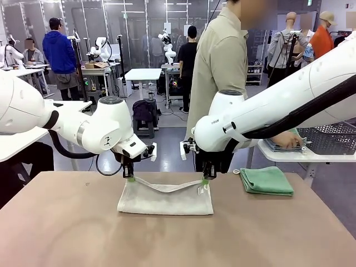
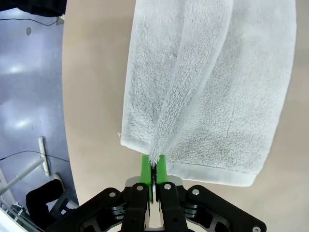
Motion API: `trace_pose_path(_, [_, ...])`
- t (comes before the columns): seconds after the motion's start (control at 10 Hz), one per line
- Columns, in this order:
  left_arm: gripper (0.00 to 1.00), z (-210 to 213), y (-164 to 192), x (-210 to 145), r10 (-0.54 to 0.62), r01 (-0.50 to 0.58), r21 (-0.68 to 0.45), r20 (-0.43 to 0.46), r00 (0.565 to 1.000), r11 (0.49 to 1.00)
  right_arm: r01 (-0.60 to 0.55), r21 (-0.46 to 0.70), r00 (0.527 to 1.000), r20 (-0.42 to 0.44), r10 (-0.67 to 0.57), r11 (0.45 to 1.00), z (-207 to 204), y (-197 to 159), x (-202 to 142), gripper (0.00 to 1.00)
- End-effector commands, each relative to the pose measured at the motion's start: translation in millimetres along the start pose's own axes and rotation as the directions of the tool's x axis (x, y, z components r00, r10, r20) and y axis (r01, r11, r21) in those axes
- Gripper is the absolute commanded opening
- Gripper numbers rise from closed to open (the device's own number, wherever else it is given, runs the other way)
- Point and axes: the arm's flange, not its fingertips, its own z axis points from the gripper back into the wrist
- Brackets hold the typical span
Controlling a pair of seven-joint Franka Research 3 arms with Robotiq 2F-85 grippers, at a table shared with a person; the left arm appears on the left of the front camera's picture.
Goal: Fold the towels and place them in the basket.
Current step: When a person lays out a Towel with hook on the table, fold it in half twice.
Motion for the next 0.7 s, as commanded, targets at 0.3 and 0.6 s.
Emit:
trace_pose_path(0.3, [0.05, -8.0, 24.7, 4.3, 0.011, -0.011, -0.004, 0.008, 1.000, 1.000, 0.056, -0.022, 0.998, -0.027, -0.057, 0.998, -4.9, -21.2, -3.3, 0.06])
trace_pose_path(0.6, [0.20, -11.7, 29.8, 6.0, 0.022, -0.022, 0.001, 0.010, 1.000, 1.000, 0.060, -0.034, 0.998, -0.020, -0.061, 0.998, -10.8, -28.3, -3.8, 0.06])
